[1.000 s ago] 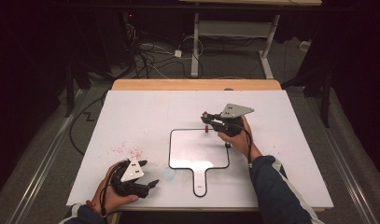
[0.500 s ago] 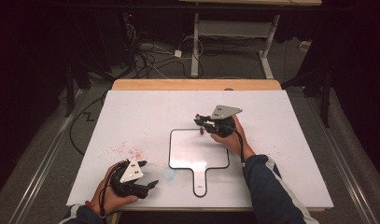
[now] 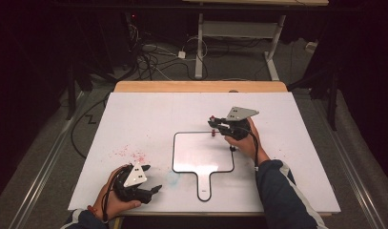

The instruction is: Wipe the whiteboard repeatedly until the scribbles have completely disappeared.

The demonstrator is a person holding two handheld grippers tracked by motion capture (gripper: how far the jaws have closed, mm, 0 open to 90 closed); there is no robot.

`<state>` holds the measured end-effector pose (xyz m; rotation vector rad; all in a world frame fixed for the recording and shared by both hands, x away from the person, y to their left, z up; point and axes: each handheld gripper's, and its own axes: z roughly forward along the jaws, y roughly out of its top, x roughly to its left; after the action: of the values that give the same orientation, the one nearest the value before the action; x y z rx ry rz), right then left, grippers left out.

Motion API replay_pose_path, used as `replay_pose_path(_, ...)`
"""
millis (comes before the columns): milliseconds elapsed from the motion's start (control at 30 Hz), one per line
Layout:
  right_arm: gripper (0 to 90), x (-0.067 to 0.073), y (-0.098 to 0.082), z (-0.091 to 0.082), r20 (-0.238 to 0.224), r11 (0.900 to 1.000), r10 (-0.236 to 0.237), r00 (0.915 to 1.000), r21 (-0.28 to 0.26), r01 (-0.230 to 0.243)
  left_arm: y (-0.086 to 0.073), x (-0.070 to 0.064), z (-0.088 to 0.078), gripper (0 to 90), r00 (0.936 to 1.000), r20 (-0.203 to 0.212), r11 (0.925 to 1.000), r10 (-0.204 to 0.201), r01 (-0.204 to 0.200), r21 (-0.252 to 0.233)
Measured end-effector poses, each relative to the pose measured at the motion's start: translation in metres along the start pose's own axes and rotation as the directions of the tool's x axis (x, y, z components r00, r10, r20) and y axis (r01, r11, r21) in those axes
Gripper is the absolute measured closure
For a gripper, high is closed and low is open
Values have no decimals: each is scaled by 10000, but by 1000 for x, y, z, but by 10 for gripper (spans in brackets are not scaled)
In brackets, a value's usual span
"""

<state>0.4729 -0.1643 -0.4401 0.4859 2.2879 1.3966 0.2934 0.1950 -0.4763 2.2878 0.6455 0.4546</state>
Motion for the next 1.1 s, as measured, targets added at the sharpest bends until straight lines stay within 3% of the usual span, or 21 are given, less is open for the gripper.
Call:
replay_pose_path(667, 817, -12, -15, -38, 657, 9991, 181, 9977, 372, -206, 1, -1, 1, 207, 10000, -1, 10000, -4, 4, 38)
replay_pose_path(1100, 816, -3, -15, -51, 278, 9977, 164, 9995, 660, -182, 1, -1, 1, 207, 10000, 22, 10000, 17, -17, 70)
